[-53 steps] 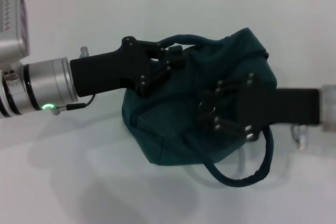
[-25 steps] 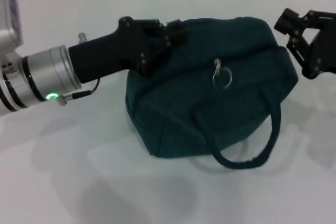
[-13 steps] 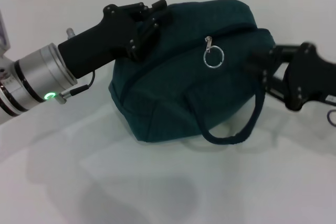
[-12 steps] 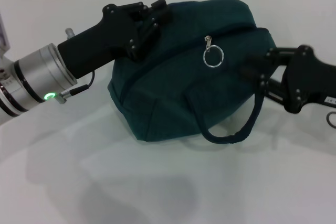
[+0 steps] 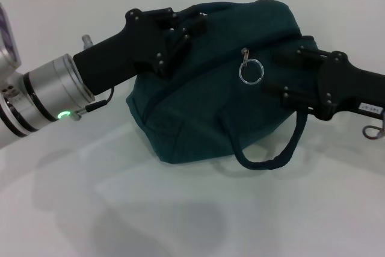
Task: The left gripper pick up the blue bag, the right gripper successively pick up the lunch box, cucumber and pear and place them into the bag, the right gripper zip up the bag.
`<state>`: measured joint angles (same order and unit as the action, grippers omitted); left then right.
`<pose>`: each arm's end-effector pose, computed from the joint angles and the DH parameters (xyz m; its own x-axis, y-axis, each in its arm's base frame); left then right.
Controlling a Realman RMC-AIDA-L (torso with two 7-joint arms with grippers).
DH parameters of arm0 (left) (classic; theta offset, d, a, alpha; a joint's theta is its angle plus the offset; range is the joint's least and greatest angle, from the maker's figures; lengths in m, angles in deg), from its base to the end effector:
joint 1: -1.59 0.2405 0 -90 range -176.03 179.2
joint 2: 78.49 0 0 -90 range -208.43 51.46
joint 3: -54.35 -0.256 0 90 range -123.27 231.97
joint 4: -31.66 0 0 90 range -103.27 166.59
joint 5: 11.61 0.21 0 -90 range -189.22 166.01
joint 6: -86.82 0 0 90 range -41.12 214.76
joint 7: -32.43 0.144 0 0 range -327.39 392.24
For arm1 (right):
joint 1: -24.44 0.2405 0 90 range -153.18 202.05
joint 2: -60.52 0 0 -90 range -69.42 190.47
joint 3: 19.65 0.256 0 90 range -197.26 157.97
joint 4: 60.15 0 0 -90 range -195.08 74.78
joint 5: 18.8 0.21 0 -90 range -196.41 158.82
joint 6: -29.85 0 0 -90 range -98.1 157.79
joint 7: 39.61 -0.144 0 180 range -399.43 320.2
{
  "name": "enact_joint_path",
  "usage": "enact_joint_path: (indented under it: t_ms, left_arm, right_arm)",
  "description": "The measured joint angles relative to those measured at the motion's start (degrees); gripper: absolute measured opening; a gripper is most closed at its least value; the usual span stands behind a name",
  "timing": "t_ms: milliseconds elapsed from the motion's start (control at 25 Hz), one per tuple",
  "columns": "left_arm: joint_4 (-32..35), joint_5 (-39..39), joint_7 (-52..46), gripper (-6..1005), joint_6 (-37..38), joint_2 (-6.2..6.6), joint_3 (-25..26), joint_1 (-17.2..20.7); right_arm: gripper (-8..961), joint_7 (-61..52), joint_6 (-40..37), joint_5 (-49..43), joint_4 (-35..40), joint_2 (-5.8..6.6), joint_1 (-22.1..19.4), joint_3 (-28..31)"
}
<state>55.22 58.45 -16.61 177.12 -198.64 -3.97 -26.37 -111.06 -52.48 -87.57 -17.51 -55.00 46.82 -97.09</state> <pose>-0.2212 0.3219 -0.0157 0.5770 -0.0879 0.8120 0.3332 -0.8824 -0.3322 0.2073 0.3207 -0.0066 0.6861 -0.1188 -0.7177 -0.3110 -0.9398 -0.1419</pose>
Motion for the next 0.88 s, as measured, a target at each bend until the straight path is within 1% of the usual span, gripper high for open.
enact_joint_path:
  t_ms: [120,320,560,760,880]
  left_arm:
    - [-0.01,-0.14,0.78,126,0.76,0.02,-0.11,0.01]
    - [-0.01,-0.18,1.51,128,1.5,0.08,-0.13,0.04]
    - [-0.01,-0.19,2.06,130,1.55,0.18,-0.13,-0.05]
    - [-0.01,-0.28,2.77,132,1.51,0.23,-0.03,-0.14]
    - [0.02,-0.28,2.79,133,1.49,0.26,0.15,-0.14]
  right_arm:
    - [662,-1.02,0.25,0.42,-2.39,-0.11,1.96,-0.29]
    - [693,-2.26,0.65,0.38,-5.87,-0.07,5.32,-0.46]
    - [612,-2.35,0.71,-0.21,-6.05,0.18,6.36,-0.69]
    - [518,-2.68,0.75,-0.73,-5.71,0.49,6.38,-0.69]
    - [461,-5.22,0.77,-3.4,-5.17,0.79,6.75,-0.1]
